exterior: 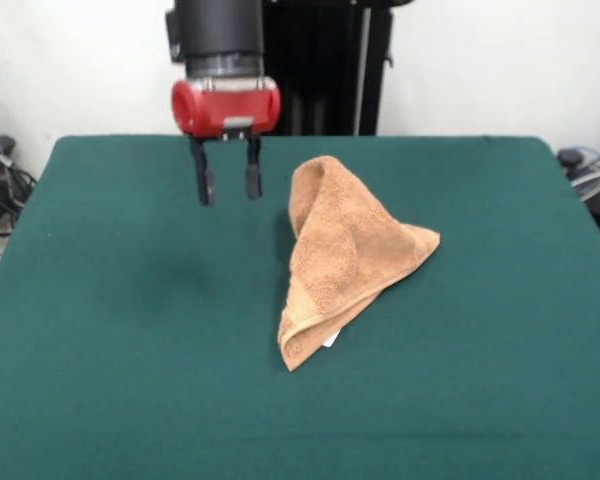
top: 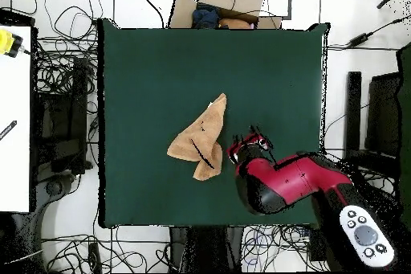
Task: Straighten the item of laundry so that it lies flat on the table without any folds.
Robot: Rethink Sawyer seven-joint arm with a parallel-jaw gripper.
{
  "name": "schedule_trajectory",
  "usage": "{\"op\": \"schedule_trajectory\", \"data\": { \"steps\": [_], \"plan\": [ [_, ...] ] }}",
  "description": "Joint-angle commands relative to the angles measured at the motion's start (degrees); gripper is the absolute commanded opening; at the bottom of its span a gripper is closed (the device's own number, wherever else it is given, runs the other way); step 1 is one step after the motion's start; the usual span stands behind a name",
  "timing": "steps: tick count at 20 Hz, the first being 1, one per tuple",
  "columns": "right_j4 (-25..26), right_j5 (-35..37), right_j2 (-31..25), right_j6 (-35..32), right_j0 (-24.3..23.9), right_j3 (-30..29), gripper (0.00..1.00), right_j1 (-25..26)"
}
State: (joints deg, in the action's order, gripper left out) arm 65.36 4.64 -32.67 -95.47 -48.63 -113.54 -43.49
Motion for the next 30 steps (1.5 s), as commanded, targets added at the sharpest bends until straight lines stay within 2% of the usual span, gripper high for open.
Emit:
{"op": "schedule_trajectory", "data": {
  "steps": [1, 4, 8, 13, 18, 25, 27, 30],
  "plan": [
    [9.13, 0.3, -2.61, 3.76, 1.27, 2.91, 1.0, 18.88],
    [9.73, -6.07, 2.41, -2.85, 5.53, 2.08, 1.0, 17.81],
    [6.04, -4.6, 3.55, -5.3, 8.64, -2.14, 1.0, 11.77],
    [1.6, -4.96, 5.77, -8.26, 12.89, -4.92, 1.0, 8.19],
    [-0.32, -3.76, 5.19, -7.34, 13.09, -5.94, 1.0, 7.12],
    [-1.79, -2.35, 4.34, -6.04, 10.98, -8.31, 1.0, 5.98],
    [-3.32, -3.79, 6.82, -8.16, 13.08, -11.32, 1.0, 2.77],
    [-4.7, -5.07, 9.14, -9.41, 15.37, -12.26, 1.0, 1.89]
  ]
}}
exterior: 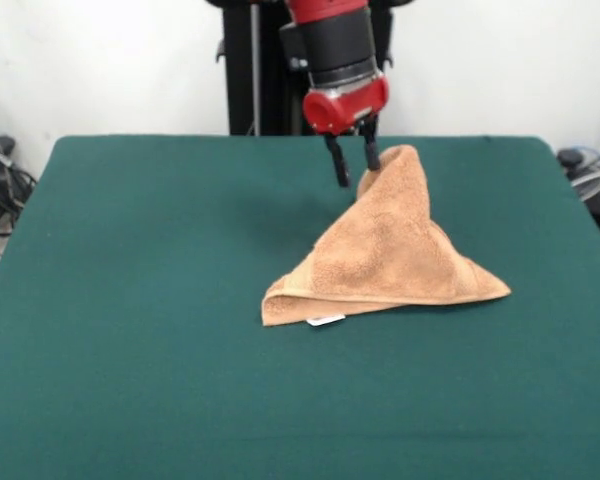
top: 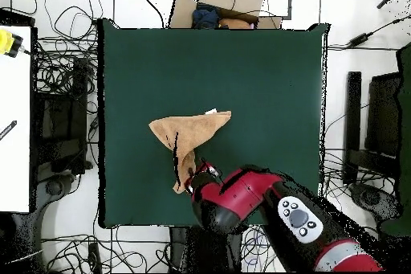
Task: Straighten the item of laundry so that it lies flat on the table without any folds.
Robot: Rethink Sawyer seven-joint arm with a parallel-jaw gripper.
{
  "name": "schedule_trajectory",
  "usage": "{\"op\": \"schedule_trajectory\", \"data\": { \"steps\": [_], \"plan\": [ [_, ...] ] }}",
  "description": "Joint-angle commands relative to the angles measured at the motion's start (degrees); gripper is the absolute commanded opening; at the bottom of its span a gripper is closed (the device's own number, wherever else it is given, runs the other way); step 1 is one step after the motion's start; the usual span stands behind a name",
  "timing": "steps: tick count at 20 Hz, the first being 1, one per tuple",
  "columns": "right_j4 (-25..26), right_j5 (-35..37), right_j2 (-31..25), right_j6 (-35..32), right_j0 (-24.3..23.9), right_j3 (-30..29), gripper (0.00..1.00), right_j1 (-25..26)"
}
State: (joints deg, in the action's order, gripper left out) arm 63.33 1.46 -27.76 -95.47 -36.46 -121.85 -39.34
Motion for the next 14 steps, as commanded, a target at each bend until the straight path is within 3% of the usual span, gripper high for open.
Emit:
{"op": "schedule_trajectory", "data": {
  "steps": [1, 4, 10, 14],
  "plan": [
    [-2.49, -3.39, 6.25, -10.08, 4.8, -3.34, 1.0, -1.59],
    [-3.12, -4.05, 7.36, -10.03, 5.16, -3.5, 1.0, -1.1],
    [-9.36, 0.54, 1.83, -8.23, 1.75, -11.09, 1.0, -8.46],
    [-11.07, -0.91, 3.93, -9.05, 5.0, -11.04, 1.0, -8.05]
  ]
}}
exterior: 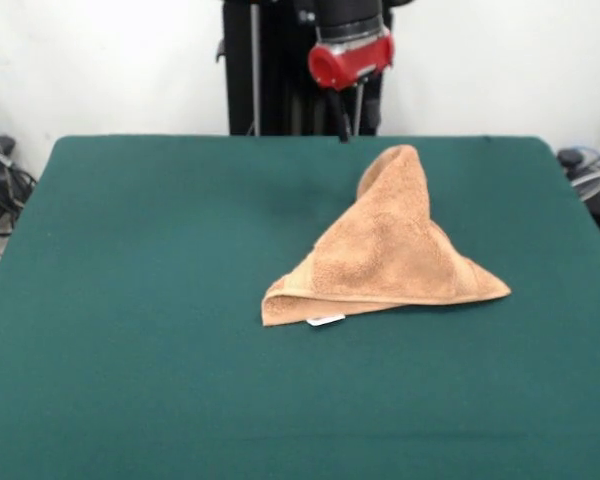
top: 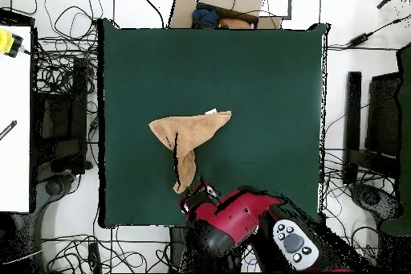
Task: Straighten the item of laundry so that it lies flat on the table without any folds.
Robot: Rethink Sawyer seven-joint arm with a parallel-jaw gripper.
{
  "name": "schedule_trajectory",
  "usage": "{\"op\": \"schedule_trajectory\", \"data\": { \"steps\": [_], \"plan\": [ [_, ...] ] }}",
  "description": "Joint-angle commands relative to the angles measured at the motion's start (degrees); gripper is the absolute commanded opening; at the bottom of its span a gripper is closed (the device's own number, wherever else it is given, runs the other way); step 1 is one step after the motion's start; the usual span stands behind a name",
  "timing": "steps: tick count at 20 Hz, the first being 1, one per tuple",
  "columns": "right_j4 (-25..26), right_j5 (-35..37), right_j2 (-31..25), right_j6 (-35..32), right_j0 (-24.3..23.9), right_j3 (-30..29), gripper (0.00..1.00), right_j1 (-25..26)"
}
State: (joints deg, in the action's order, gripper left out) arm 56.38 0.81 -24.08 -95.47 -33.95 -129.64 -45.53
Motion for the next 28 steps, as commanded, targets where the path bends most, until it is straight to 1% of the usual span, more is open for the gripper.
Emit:
{"op": "schedule_trajectory", "data": {
  "steps": [1, 4, 7, 9, 12, 14, 18, 21, 26, 28],
  "plan": [
    [-4.12, -0.8, 1.11, -9.22, 3.67, -2.52, 1.0, -1.21],
    [-3.34, -3.27, 4.69, -9.65, 7.24, 0.69, 1.0, 1.94],
    [-2.51, -5.5, 7.12, -9.18, 9.19, 4.93, 1.0, 5.56],
    [-2.52, -8.49, 10.37, -9.46, 11.78, 7.99, 1.0, 8.94],
    [-5.9, -16.87, 17.6, -10.31, 17.46, 10.96, 1.0, 14.67],
    [-8.1, -18.63, 18.75, -10.69, 18.39, 12.44, 1.0, 17.94],
    [-8.29, -18.95, 17.15, -8.76, 16.51, 16.01, 1.0, 22.62],
    [-8.29, -17.53, 15.84, -8.14, 15.1, 16.16, 1.0, 22.79],
    [-10.64, -18.83, 16.53, -9.81, 13.87, 12.6, 1.0, 21.35],
    [-10.25, -18.45, 15.34, -9.46, 12.59, 12.58, 1.0, 21.6]
  ]
}}
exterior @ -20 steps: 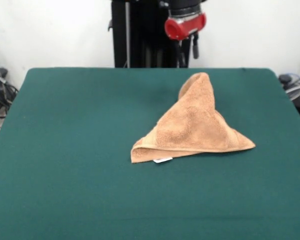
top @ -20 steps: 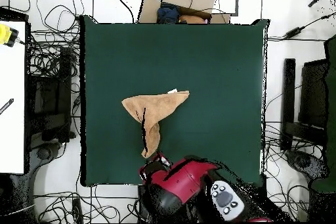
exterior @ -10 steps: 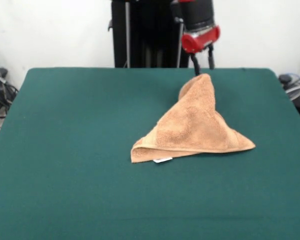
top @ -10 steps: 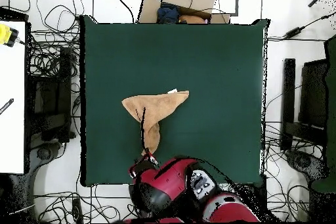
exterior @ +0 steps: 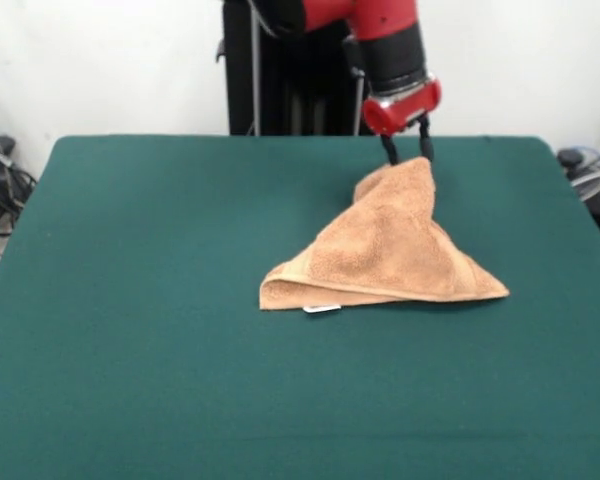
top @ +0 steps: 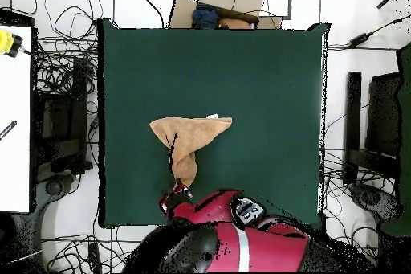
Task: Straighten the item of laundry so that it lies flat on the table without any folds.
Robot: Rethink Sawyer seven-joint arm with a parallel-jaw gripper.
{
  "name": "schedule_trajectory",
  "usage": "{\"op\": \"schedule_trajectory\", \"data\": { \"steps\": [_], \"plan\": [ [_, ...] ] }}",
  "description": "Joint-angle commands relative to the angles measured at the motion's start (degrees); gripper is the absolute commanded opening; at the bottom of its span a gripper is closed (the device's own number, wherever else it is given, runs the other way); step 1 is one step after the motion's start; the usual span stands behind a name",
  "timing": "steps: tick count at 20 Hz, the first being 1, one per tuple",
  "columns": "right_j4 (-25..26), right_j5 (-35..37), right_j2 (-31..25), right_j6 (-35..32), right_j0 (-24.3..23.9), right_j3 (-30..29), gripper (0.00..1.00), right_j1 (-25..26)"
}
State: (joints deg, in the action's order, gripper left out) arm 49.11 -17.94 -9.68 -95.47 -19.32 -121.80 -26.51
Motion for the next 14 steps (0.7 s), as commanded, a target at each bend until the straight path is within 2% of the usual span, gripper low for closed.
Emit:
{"op": "schedule_trajectory", "data": {
  "steps": [1, 7, 8, 14],
  "plan": [
    [-2.71, 0.12, 0.54, -9.35, -2.71, 4.82, 1.0, 2.92],
    [-1.24, -0.91, -1.91, -9.2, -6.26, 3.84, 1.0, 2.93],
    [-1.09, -2.46, -1.71, -8.8, -6.32, 3.71, 0.0, 3.05],
    [-2.31, -5.15, 0.15, -8.77, -5.24, 2.45, 0.0, 2.74]
  ]
}}
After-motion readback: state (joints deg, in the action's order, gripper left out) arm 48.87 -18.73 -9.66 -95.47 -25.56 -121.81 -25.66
